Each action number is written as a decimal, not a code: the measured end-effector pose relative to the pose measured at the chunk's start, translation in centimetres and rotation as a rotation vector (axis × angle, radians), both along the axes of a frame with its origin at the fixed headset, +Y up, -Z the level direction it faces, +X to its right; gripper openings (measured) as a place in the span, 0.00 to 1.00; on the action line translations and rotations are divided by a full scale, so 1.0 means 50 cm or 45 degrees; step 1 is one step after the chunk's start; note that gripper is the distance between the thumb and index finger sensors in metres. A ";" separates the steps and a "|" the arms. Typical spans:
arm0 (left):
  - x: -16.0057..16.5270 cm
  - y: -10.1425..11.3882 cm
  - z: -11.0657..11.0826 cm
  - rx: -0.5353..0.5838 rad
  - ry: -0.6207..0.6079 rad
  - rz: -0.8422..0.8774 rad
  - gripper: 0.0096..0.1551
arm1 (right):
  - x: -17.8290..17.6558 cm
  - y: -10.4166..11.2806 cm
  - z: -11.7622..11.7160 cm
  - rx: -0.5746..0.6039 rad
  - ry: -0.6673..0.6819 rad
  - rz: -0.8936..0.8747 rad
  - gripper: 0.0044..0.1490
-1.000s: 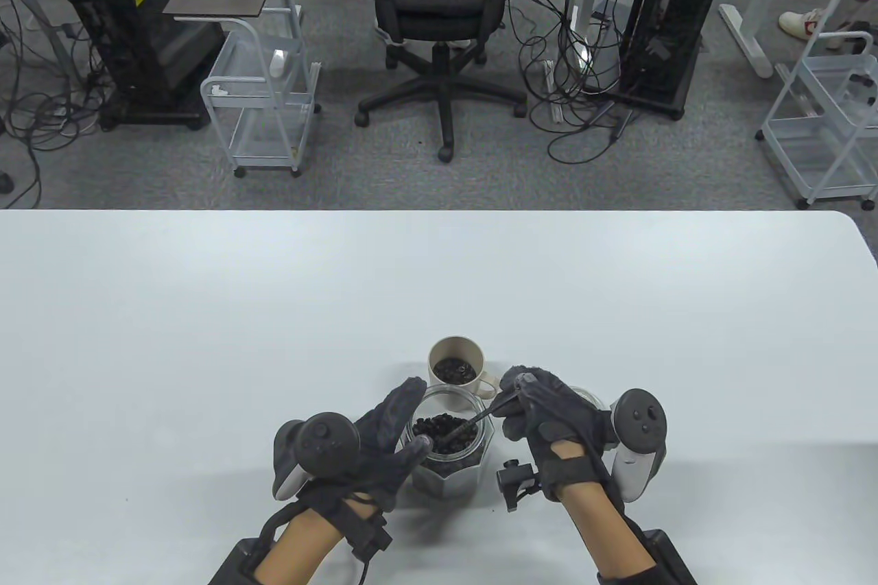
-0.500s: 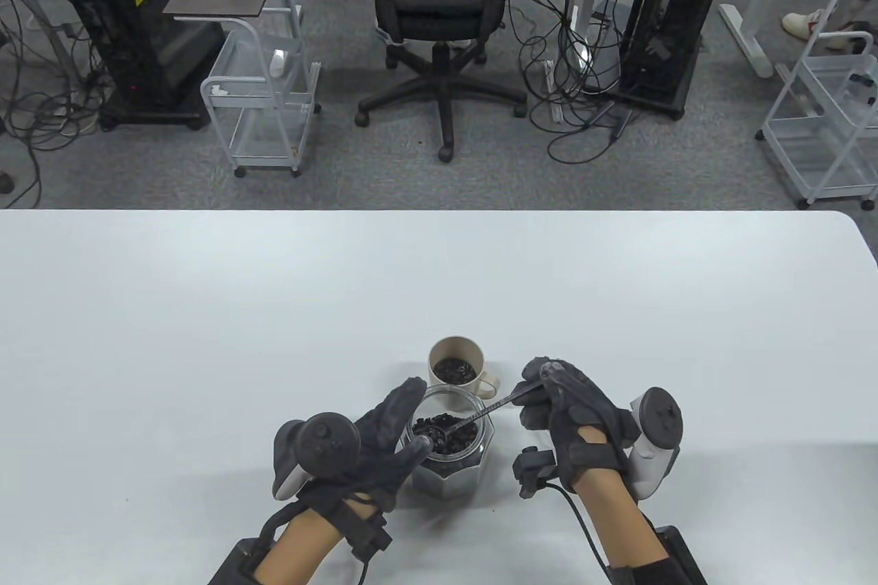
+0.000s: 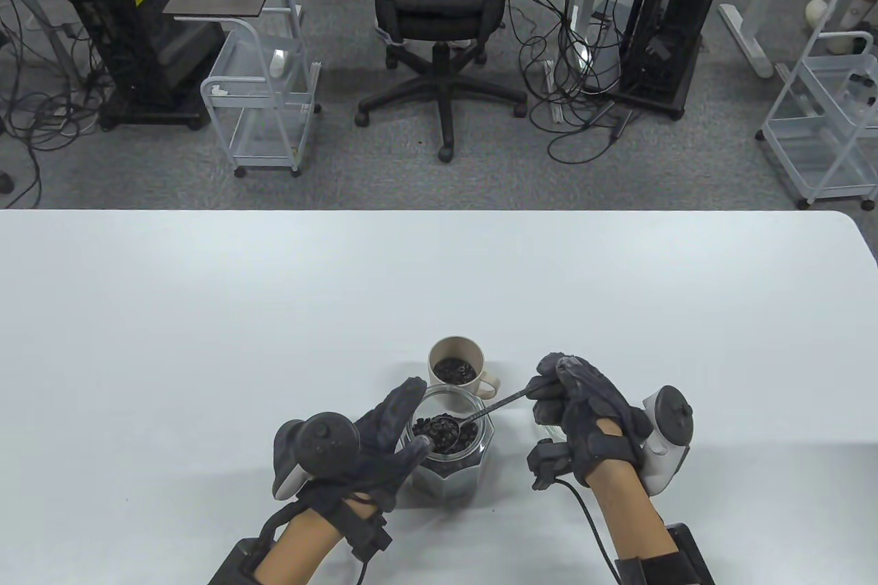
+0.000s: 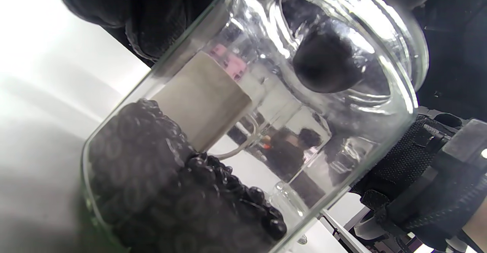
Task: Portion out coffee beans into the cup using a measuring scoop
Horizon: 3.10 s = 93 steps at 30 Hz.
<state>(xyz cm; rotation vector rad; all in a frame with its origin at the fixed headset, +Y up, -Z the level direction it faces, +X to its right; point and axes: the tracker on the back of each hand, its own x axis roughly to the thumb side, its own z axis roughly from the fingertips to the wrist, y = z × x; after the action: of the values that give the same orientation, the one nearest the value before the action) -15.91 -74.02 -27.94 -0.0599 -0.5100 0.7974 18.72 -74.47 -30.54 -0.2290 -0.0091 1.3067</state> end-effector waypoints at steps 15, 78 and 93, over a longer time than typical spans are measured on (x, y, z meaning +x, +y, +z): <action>0.000 0.000 0.000 -0.003 -0.002 0.002 0.51 | 0.018 0.005 0.006 -0.008 -0.053 -0.140 0.24; 0.000 0.002 -0.001 -0.014 -0.004 -0.019 0.51 | -0.013 0.110 0.017 0.733 -0.077 0.670 0.27; -0.016 0.012 -0.006 0.039 0.018 0.003 0.50 | 0.077 0.079 0.022 0.468 -0.436 0.170 0.27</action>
<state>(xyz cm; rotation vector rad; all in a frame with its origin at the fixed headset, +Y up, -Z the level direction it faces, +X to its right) -16.73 -73.42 -28.23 -0.0253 -0.5088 0.7916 22.56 -70.52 -29.44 -0.1356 -0.5589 1.3585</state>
